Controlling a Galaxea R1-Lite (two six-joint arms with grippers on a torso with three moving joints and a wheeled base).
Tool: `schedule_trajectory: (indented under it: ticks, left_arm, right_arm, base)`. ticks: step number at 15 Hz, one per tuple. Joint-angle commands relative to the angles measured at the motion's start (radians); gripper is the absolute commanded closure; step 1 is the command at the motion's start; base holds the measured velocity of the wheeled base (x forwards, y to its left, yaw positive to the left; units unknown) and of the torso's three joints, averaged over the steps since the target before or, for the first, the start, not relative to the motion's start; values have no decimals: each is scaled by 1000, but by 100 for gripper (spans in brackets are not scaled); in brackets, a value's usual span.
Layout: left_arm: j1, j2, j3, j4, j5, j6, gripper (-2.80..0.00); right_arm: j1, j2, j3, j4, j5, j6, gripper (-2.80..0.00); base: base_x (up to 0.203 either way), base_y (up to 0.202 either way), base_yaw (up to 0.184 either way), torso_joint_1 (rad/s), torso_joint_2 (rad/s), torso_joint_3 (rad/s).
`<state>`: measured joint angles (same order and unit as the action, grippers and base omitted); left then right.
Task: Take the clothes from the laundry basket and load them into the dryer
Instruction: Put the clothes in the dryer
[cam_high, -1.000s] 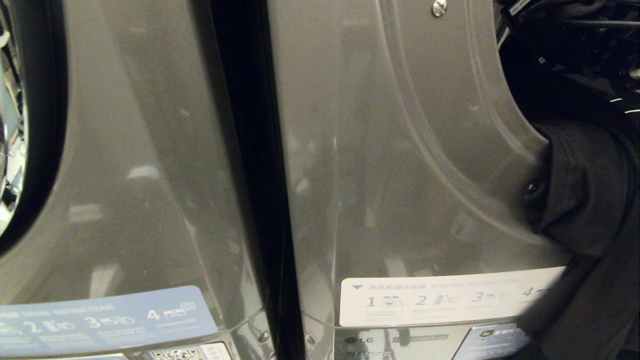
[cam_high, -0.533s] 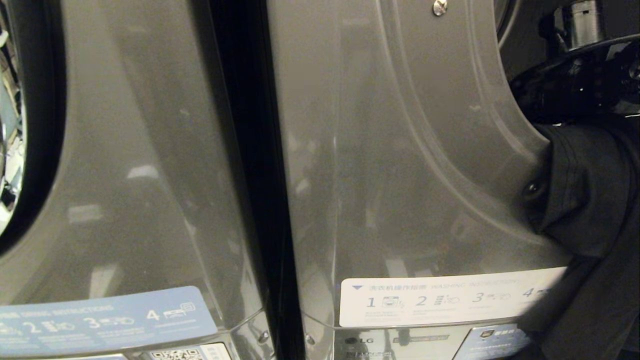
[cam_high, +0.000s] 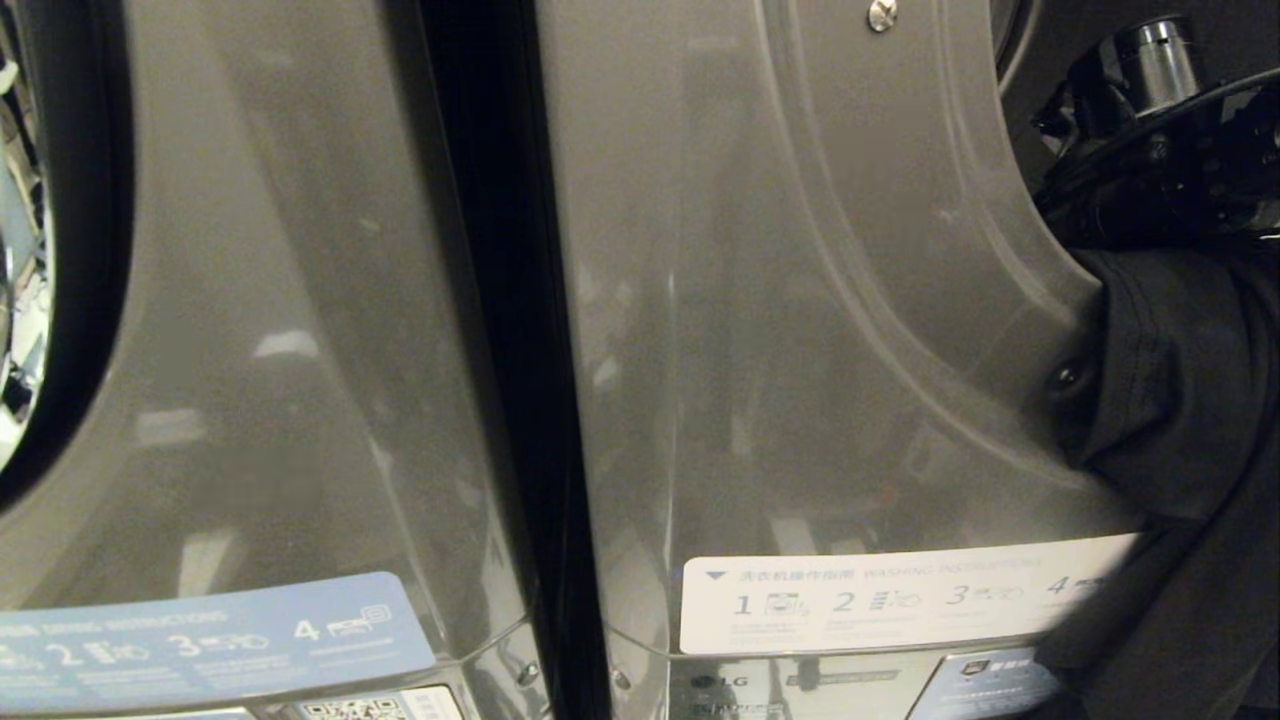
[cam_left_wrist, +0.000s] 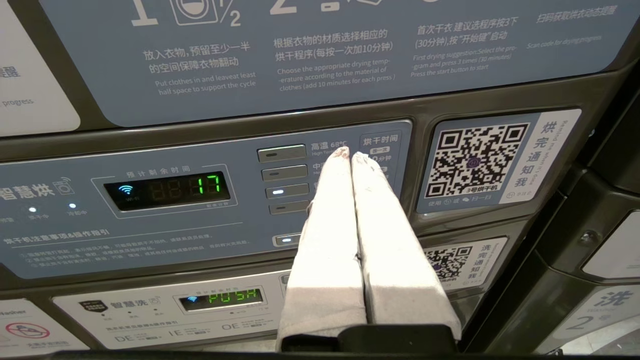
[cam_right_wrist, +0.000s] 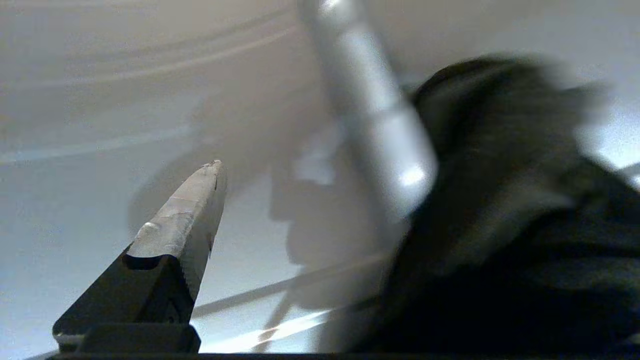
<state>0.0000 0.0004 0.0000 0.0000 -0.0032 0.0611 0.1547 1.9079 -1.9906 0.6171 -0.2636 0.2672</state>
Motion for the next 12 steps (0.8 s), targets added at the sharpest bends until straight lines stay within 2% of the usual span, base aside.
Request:
schedule_trajectory:
  ticks: [1,3,8,12]
  left_arm:
    - [0,0,0,0,0,0,0]
    - [0,0,0,0,0,0,0]
    - [0,0,0,0,0,0,0]
    - [0,0,0,0,0,0,0]
  right_arm:
    - [-9,-17,-1,-56,-7,-21,-280]
    - [-10,-17,-1,-200,-3,-31,-280]
    - [-13,-31,0,-426,-29,-39,-280]
    - [-10,-12,1,-579,-55,-87,-280]
  base:
    - [0,0,0,0,0,0]
    - [0,0,0,0,0,0]
    - [0,0,0,0,0,0]
    - [0,0,0,0,0,0]
